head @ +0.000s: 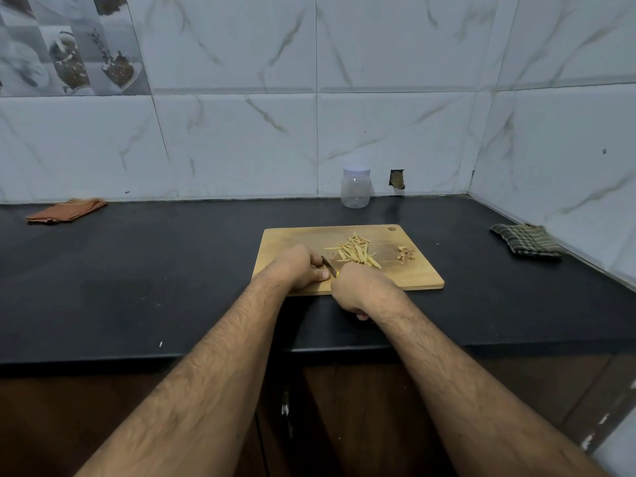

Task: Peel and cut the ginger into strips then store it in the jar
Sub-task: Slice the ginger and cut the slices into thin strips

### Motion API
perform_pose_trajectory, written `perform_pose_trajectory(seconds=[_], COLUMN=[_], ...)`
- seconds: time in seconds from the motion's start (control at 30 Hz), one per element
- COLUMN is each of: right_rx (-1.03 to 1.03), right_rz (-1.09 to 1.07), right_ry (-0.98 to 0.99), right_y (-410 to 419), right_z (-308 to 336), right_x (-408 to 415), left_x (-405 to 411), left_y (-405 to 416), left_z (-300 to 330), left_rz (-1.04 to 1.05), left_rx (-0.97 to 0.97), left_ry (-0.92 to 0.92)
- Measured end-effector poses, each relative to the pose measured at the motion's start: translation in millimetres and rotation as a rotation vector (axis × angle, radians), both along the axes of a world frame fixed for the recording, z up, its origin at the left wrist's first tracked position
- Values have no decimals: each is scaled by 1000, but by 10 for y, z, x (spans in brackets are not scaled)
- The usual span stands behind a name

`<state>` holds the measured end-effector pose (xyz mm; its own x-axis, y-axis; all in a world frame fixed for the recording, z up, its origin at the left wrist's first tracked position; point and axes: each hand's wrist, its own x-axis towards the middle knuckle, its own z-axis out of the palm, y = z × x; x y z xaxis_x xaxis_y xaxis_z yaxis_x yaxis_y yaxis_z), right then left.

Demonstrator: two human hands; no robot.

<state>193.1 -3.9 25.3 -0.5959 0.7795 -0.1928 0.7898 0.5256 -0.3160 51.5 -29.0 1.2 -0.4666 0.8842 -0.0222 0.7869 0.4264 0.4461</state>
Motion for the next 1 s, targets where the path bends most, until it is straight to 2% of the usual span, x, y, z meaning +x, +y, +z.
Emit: perform_pose_trajectory(seconds=[0.57,1.0], right_rx=[48,69], right_rz=[6,-40], right_ry=[-37,12], right_y=[-187,-123], right_z=[-104,-93], right_x=[338,201], left_x=[44,1], left_y=[-13,-18], left_z=[-20,-76], left_rz=[51,23], left_rx=[28,36], left_ry=[-34,-6])
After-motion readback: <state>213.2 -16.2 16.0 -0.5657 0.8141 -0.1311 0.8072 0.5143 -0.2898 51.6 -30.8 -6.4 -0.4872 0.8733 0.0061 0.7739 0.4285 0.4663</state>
